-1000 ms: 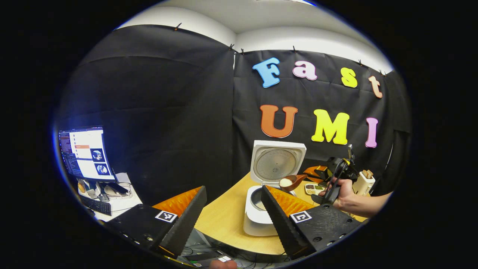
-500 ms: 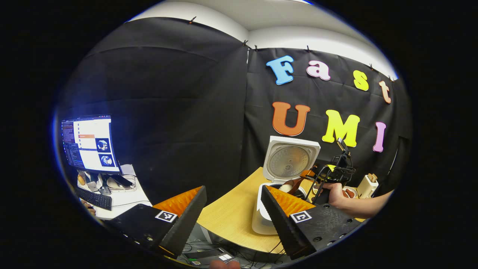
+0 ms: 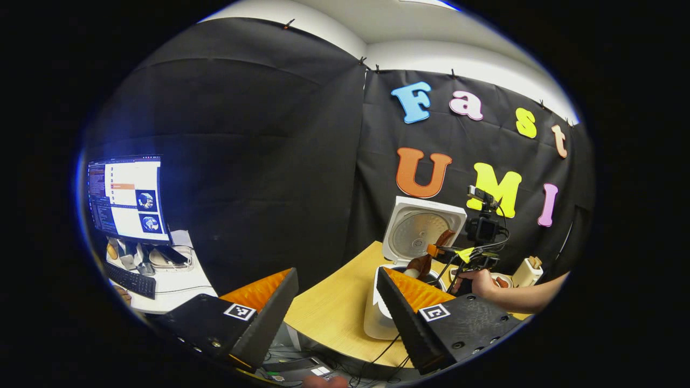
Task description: Close the left gripper, press the button to open the rice cooker; take a wooden spoon from the chopstick holder with the right hand, scoop a spoonful of rice and pour it into the rice cooker, then put the wooden spoon back into the chopstick holder.
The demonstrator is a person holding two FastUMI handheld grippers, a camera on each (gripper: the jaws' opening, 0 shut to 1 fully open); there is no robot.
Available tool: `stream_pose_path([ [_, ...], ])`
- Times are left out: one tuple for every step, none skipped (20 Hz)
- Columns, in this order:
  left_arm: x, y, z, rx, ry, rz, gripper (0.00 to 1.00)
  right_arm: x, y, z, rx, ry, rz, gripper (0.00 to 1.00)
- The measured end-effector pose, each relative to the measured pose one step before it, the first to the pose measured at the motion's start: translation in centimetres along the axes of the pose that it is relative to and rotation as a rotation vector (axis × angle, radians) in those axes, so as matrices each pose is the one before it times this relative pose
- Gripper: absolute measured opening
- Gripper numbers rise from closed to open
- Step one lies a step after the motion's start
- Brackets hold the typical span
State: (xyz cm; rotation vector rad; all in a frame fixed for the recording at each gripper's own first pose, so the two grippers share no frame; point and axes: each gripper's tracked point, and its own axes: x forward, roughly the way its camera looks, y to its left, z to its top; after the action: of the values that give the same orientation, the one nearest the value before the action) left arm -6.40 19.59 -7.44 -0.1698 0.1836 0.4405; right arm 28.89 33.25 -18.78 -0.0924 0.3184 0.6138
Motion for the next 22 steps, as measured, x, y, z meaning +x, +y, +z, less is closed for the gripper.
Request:
stream_pose_path([
  [0.118, 0.061, -0.013, 0.00078, -0.00448, -0.00107, 0.94, -0.118, 0.395, 0.216, -0.04730, -0.00987, 0.00653, 0.13],
  [0.026, -0.044, 0.097, 0.00086, -0.00291, 0.00021, 0.94, -0.330, 0.391, 0.171, -0.04638, -0.01041, 0.00422, 0.13],
  [0.125, -0.001, -0.009, 0.00136, -0.00322, -0.00143, 0.94, -0.209, 0.355, 0.258, -0.04753, -0.01156, 0.00352, 0.13],
  [-0.008, -0.086, 0.078, 0.00219, -0.00089, -0.00181, 0.94, -0.315, 0.396, 0.356, -0.04550, -0.01281, 0.00423, 0.13],
  [0.020, -0.126, -0.055, 0.00134, 0.00022, -0.00266, 0.94, -0.381, 0.410, 0.389, -0.04300, -0.01417, 0.00512, 0.13],
  [0.046, -0.129, -0.010, 0.00083, -0.00083, -0.00335, 0.94, -0.270, 0.363, 0.232, -0.04132, -0.01288, 0.00520, 0.13],
  [-0.004, -0.122, 0.024, 0.00076, -0.00155, -0.00301, 0.94, -0.190, 0.321, 0.307, -0.04078, -0.01269, 0.00507, 0.13],
  [0.027, -0.198, 0.052, 0.00052, -0.00183, -0.00295, 0.94, -0.212, 0.272, 0.344, -0.03925, -0.01298, 0.00446, 0.13],
  [0.040, -0.082, -0.029, -0.00057, 0.00022, -0.00191, 0.94, -0.228, 0.228, 0.350, -0.03511, -0.01104, 0.00425, 0.13],
  [0.019, -0.046, -0.059, -0.00324, 0.00376, -0.00153, 0.94, -0.214, 0.140, 0.011, -0.02749, -0.00997, 0.00451, 0.13],
  [-0.040, -0.099, -0.035, -0.00444, -0.00040, -0.00349, 0.94, -0.207, 0.126, 0.122, -0.01617, -0.00734, 0.00535, 0.13],
  [0.042, -0.046, -0.013, -0.00234, -0.00112, -0.00028, 0.94, -0.080, -0.059, -0.017, -0.01005, -0.00467, 0.00497, 0.13],
  [-0.039, -0.128, 0.065, 0.00001, -0.00183, -0.00074, 0.94, 0.075, -0.106, 0.006, -0.00829, -0.00224, 0.00180, 0.13],
  [-0.044, -0.159, 0.122, 0.00140, -0.00282, -0.00072, 0.94, -0.033, -0.026, 0.055, -0.00299, -0.00357, -0.00023, 0.13],
  [-0.064, -0.195, 0.090, 0.00205, -0.00208, -0.00284, 0.94, -0.069, 0.046, 0.018, -0.00092, -0.00128, -0.00010, 0.13],
  [-0.047, -0.137, 0.085, 0.00140, -0.00358, -0.00339, 0.94, -0.121, 0.042, 0.033, 0.00259, 0.00209, 0.00031, 0.13],
  [-0.110, -0.207, 0.058, 0.00053, -0.00294, -0.00465, 0.94, -0.100, 0.013, 0.051, 0.00552, 0.00124, 0.00065, 0.13],
  [-0.031, -0.153, 0.026, 0.00134, -0.00044, -0.00440, 0.94, -0.130, -0.010, 0.008, 0.00940, -0.00035, -0.00213, 0.13],
  [0.039, -0.161, -0.022, 0.00329, -0.00016, -0.00402, 0.94, -0.157, -0.032, 0.133, 0.01411, -0.00331, -0.00410, 0.13],
  [-0.097, -0.184, 0.040, 0.00388, -0.00202, -0.00394, 0.94, -0.143, -0.029, 0.180, 0.01932, -0.00344, -0.00576, 0.13],
  [-0.069, -0.251, 0.278, 0.00213, -0.00491, -0.00403, 0.94, -0.176, -0.100, 0.354, 0.02513, -0.00483, -0.00327, 0.13],
  [-0.080, -0.329, 0.200, 0.00017, -0.00415, -0.00521, 0.94, -0.364, -0.133, 0.564, 0.03292, -0.01194, -0.00235, 0.13],
])
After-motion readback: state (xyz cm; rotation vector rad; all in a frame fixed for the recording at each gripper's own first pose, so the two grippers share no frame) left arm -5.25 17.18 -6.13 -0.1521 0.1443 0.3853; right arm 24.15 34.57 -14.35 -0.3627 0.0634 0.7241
